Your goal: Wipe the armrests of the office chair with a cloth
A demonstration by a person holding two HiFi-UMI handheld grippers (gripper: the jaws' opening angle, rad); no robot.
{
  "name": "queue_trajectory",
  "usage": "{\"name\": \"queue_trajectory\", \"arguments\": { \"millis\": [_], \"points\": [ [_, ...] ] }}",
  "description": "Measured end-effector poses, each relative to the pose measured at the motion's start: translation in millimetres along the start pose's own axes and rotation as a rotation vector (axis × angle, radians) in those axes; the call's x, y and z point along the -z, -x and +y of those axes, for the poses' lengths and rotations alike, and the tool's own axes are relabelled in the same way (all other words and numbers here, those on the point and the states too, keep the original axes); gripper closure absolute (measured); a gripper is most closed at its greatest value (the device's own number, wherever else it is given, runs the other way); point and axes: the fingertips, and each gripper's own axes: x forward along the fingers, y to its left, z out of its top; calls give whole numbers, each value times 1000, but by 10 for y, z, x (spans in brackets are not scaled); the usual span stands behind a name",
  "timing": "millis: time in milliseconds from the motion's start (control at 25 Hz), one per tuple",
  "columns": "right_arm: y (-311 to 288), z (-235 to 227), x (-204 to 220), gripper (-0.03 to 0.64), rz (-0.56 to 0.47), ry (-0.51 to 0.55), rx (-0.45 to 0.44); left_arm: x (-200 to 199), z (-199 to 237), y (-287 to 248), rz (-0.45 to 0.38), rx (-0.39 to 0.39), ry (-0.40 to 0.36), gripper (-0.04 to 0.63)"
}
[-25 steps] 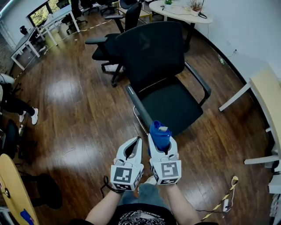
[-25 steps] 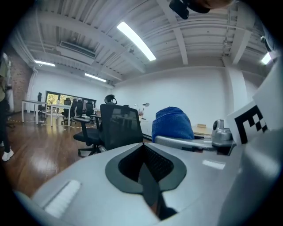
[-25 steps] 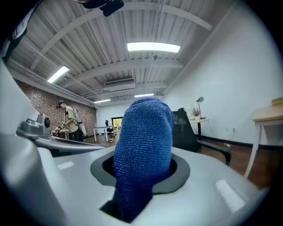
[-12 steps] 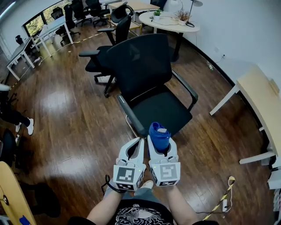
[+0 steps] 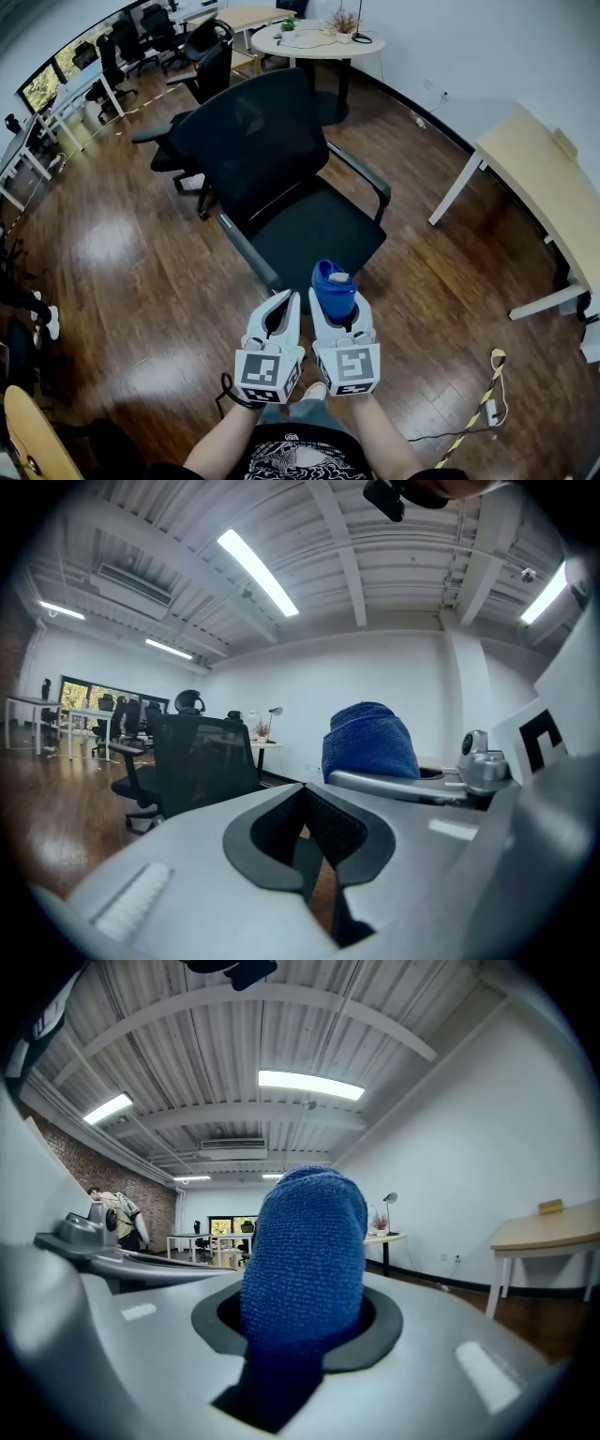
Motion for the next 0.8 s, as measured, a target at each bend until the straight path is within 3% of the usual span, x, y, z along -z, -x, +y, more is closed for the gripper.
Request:
{"name": "queue_trajectory", "arguments": {
  "millis": [560,800],
  "points": [
    [551,-1836,278,480,66,-3,310,191,-1395,-1330,52,290,28,591],
    [381,-2420,357,480,98,-11,362,214,-1663,-1964,67,353,63,591]
  ]
}}
